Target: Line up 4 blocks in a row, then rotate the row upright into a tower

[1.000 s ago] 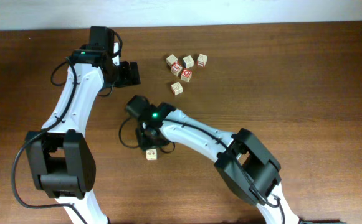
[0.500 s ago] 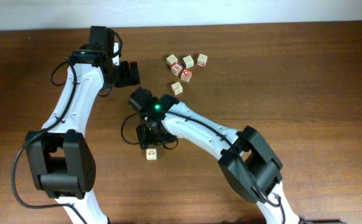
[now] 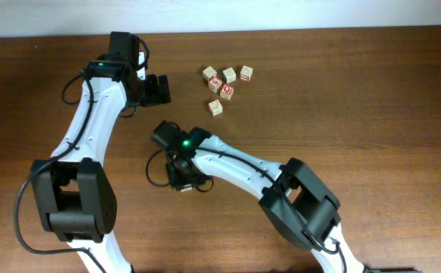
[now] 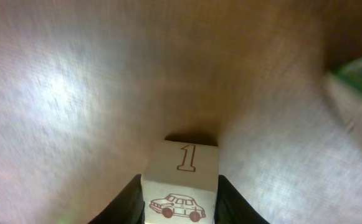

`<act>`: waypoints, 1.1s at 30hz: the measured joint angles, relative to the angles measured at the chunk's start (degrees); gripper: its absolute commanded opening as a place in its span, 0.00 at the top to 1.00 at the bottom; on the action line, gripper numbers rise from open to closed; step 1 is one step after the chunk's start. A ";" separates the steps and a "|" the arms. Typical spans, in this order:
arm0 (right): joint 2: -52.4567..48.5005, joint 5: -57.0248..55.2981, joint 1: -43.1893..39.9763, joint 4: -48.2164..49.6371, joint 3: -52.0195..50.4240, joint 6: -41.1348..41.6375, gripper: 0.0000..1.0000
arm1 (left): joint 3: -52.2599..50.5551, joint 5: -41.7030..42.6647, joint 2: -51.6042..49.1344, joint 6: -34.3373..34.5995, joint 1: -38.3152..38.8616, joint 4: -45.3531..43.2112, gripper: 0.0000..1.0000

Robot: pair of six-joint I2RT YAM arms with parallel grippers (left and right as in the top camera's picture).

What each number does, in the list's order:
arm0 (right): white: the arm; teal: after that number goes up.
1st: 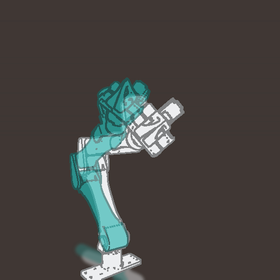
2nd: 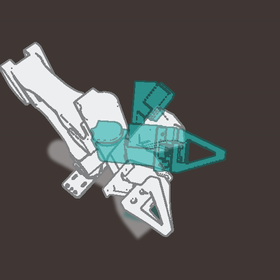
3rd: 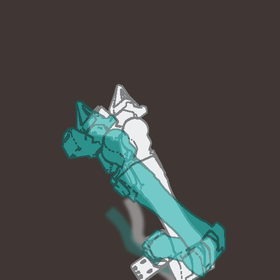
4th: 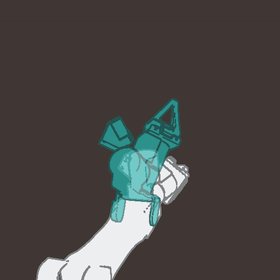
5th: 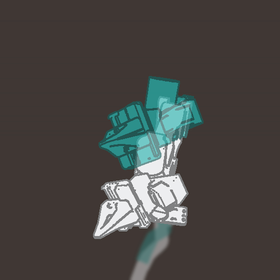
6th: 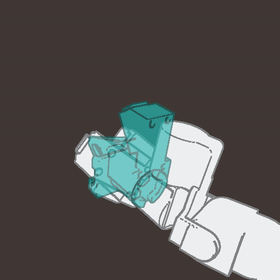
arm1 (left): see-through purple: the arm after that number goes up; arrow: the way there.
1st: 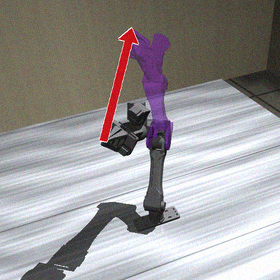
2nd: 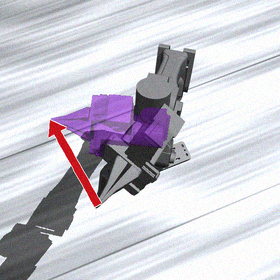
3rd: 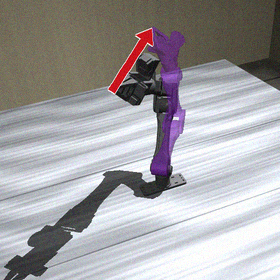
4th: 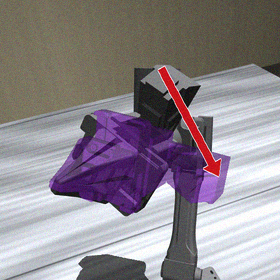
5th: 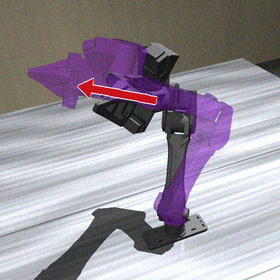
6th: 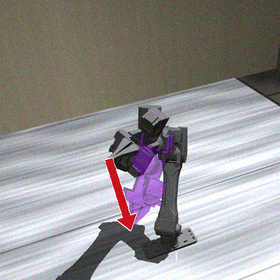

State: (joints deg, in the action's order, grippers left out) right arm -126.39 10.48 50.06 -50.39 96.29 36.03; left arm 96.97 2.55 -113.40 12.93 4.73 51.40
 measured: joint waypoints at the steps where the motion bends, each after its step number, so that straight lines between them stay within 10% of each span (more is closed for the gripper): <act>1: 0.00 -0.26 -1.25 1.68 0.00 -0.02 0.71 | 0.00 0.02 0.00 0.00 0.00 -0.02 0.01; 14: 0.00 -6.97 -5.79 3.37 -0.09 1.57 0.69 | 0.00 0.02 0.00 -0.02 0.00 0.00 0.01; 18: -0.22 -6.43 -6.91 1.79 -0.22 1.88 0.45 | 0.00 0.00 0.00 0.00 0.00 0.00 0.01; 26: -0.44 -5.05 -6.97 -7.56 8.13 -1.03 0.40 | 0.00 0.02 0.00 -0.02 0.02 -0.04 0.01; 33: -0.44 -10.91 -14.34 -20.11 15.13 -2.91 0.74 | 0.00 0.00 0.00 -0.02 0.00 -0.02 0.01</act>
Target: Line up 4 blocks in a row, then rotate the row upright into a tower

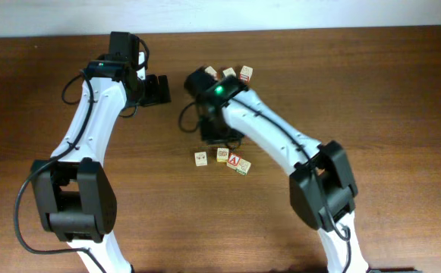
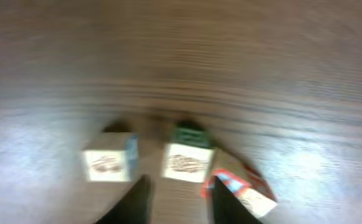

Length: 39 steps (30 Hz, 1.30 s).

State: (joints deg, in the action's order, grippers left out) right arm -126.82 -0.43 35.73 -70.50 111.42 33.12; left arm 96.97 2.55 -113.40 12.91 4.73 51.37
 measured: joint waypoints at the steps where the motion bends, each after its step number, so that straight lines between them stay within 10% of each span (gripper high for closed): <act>1: 0.00 0.04 -1.86 -0.17 -1.66 -0.15 0.74 | 0.00 0.00 0.00 0.00 0.00 0.02 0.01; 31: -0.02 12.63 -0.13 13.11 -14.38 -4.35 0.77 | 0.00 0.00 0.00 0.00 0.00 0.02 0.01; 39: -0.02 13.62 -1.11 8.94 -12.72 -6.62 0.60 | 0.00 0.00 0.00 0.00 0.00 0.04 0.01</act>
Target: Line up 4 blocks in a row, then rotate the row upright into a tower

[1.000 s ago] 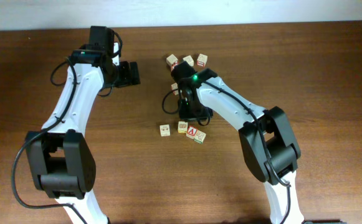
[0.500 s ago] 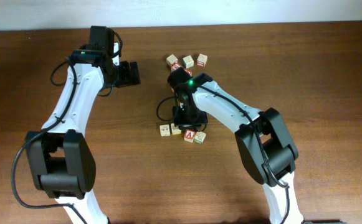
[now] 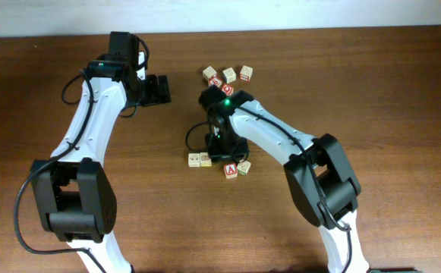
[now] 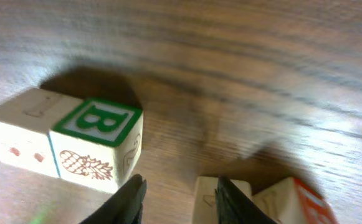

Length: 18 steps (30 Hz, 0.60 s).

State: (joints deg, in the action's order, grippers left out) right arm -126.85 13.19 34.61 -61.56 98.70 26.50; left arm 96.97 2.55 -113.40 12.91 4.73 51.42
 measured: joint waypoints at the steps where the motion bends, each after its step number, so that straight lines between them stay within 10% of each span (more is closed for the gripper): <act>1: 0.15 -0.20 -1.33 -1.88 2.49 -0.98 0.59 | 0.00 0.02 0.00 0.00 0.02 0.00 0.01; 5: 5.44 -1.22 -4.98 -8.46 5.42 -3.37 0.60 | 0.00 0.00 0.00 0.00 0.00 -0.02 0.01; 9: 7.91 -1.31 -3.54 -11.85 3.21 -4.04 0.83 | 0.00 0.02 0.00 0.00 0.00 -0.02 0.01; 18: 7.87 -1.27 1.01 -5.42 -12.61 -2.49 0.84 | 0.00 0.02 0.00 0.00 0.02 -0.07 0.01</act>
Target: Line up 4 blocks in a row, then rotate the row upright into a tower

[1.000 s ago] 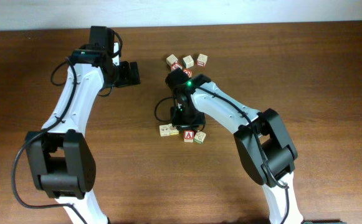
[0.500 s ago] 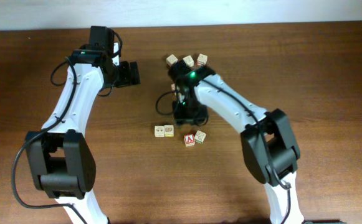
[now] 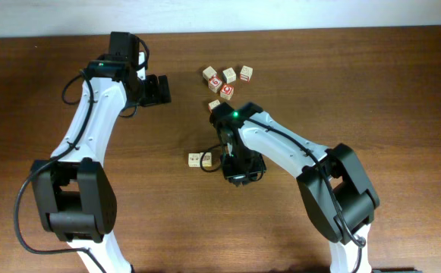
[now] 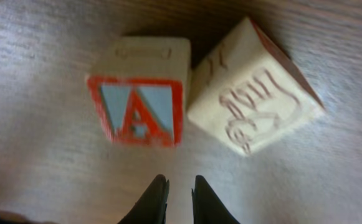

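Close under the right wrist camera lie two wooden blocks: one with a red-framed letter A (image 4: 140, 102) and, touching its right side, a tilted block with an engraved picture (image 4: 253, 99). My right gripper (image 4: 179, 190) hangs just short of them, its fingers nearly together with nothing between them. In the overhead view the right gripper (image 3: 239, 168) hides both blocks. Two more blocks (image 3: 200, 160) sit side by side to its left. My left gripper (image 3: 158, 89) hovers at the back left, away from every block.
A loose cluster of several wooden blocks (image 3: 226, 82) lies at the back centre of the brown wooden table (image 3: 402, 114). The right arm's forearm (image 3: 281, 144) reaches across the middle. The left arm (image 3: 91, 129) runs along the left side.
My right gripper has shifted right and nearer, from beside the B block pair to above the A block and its tilted neighbour. Its fingers stand much closer together.
First my right gripper was shut on a block marked 1 with a car, near the table's middle front. Then it was empty further back, with three blocks lying before it. Then it stood open by the B pair, and now narrow over the A block.
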`<act>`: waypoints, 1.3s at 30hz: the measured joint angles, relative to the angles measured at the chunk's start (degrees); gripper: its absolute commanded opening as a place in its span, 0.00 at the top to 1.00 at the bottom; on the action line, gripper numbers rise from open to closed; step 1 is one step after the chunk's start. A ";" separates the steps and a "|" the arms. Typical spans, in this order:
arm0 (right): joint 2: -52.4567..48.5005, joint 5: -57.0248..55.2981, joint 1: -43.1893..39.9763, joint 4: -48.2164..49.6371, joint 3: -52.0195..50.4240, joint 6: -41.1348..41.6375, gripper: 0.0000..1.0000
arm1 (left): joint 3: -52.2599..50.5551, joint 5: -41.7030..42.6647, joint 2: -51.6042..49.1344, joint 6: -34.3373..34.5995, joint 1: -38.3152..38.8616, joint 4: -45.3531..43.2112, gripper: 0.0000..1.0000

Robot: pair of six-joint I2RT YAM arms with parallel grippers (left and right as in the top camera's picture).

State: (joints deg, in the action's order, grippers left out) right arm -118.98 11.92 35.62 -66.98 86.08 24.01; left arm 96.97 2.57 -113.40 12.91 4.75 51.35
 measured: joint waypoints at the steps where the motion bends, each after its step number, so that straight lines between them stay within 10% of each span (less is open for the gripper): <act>1: -0.02 -0.09 0.00 1.68 -1.14 0.00 0.84 | 0.00 -0.02 0.00 0.02 -0.02 0.00 0.01; 39: -0.02 2.43 -0.90 5.68 -2.49 2.80 0.95 | 0.00 -0.02 0.00 0.00 -0.02 0.04 0.01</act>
State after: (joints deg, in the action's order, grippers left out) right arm -119.00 14.35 34.72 -61.30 83.59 26.81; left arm 96.97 2.55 -113.40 12.91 4.73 51.40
